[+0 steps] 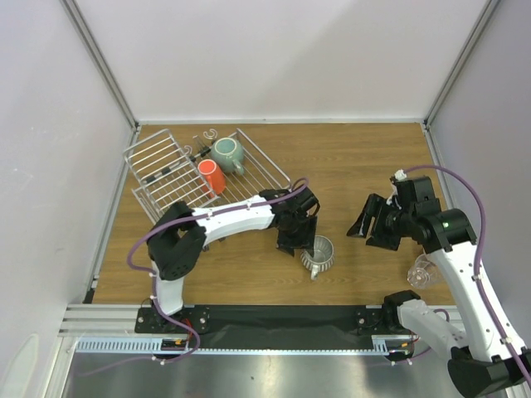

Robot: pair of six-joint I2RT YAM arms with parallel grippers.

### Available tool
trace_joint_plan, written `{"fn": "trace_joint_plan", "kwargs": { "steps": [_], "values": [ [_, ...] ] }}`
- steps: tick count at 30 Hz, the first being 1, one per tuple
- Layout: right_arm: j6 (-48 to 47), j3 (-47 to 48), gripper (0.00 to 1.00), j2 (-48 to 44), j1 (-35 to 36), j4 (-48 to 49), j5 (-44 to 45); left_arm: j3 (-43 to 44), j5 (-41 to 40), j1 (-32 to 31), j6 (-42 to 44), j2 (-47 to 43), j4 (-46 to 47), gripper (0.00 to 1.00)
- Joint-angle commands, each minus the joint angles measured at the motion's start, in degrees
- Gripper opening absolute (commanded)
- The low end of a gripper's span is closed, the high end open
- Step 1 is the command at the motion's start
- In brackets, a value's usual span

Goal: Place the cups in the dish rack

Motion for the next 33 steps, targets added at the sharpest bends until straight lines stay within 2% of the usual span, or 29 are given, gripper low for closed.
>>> {"fn": "trace_joint_plan", "kwargs": {
  "steps": [1,3,8,11,12,15,18,21,26,28,29,33],
  "values": [
    [1.21,-1.27,0.67,-2.55,-0.17,-0.04,-3.10,2.76,1.78,-0.48,1.95,2.70,0.60,0.61],
    [1.65,-2.24,0.66,-3.16,-0.09,0.23,-4.24,3.29,1.87,-0.48,2.22,3.24,0.78,0.50],
    [1.57,-3.13,0.66,-3.43,-0.09,1.19,-4.42,6.10,2.04,-0.40,4.41,4.99,0.17,0.39],
    [1.21,-2.51,0.67,-2.55,-0.17,1.72,-4.94,9.09,2.39,-0.31,6.43,6.05,-1.67,0.14],
    [1.04,-2.34,0.67,-2.29,-0.17,1.98,-5.90,9.88,2.83,-0.22,6.96,5.79,-1.68,0.00],
    [-0.01,-1.55,0.66,-1.41,-0.17,3.21,-8.80,10.50,3.80,0.92,7.76,1.07,0.42,0.00],
    [-0.63,0.73,0.66,-0.97,-0.26,4.97,-12.75,10.15,8.26,3.90,6.27,-4.99,4.11,0.00],
    [0.86,3.45,0.68,-1.41,-0.35,9.18,-18.20,7.96,13.11,9.16,3.03,-12.28,8.86,0.00],
    [10.41,3.91,0.78,-2.28,0.26,24.63,-30.49,6.29,16.98,14.01,-2.34,-20.65,15.79,0.00],
    [13.07,2.25,0.82,-2.29,2.10,32.78,-32.45,2.78,17.24,14.72,-7.08,-25.73,20.44,0.00],
    [14.64,1.80,0.82,-2.20,2.89,35.44,-33.67,1.11,17.16,14.72,-9.27,-27.24,26.21,0.01],
    [20.36,1.88,0.83,1.04,8.16,45.38,-32.46,-6.28,17.07,14.55,-19.90,-33.05,37.42,0.00]
  ]
}}
